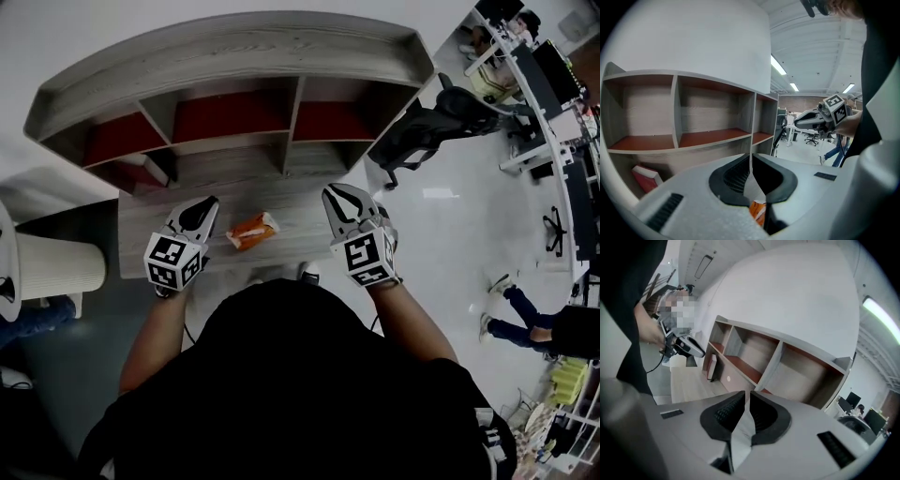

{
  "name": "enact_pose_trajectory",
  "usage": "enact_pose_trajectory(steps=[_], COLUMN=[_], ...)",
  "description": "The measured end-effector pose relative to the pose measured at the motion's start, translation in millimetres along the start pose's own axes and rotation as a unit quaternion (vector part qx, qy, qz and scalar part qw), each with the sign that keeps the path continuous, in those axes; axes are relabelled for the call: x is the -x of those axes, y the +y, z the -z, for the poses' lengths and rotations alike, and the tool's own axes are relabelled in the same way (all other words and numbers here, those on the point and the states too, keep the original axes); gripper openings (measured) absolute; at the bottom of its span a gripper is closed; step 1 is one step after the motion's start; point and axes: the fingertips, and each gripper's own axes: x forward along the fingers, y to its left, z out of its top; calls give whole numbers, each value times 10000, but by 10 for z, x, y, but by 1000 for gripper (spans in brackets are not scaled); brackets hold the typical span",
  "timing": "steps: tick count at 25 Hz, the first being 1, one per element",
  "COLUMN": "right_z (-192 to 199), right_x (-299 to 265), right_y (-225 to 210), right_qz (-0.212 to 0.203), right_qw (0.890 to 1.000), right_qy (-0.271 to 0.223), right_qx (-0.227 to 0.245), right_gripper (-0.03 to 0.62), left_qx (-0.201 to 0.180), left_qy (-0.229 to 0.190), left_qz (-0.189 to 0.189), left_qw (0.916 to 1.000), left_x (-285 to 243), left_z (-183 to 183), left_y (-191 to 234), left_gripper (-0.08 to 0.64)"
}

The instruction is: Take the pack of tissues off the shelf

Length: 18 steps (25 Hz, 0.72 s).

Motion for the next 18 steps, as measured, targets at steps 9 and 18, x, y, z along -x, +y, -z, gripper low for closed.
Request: enact_pose_trajectory(steps=[9, 18], right_z=[-82, -4], right_x=[362, 540], right_y=[-326, -394], right_qz=[705, 971], right_qw=[9912, 9851], right_qy=[-504, -553], right_qx=[-996, -1307], right_gripper=[22, 9], left_qx=[-146, -263], left_qy=[-138, -348], left_qz=[452, 566], left_qw=[9988, 9974], left_x=[-198, -288], left_z=[-161, -294], left_y=[-139, -195], left_gripper=[32, 28])
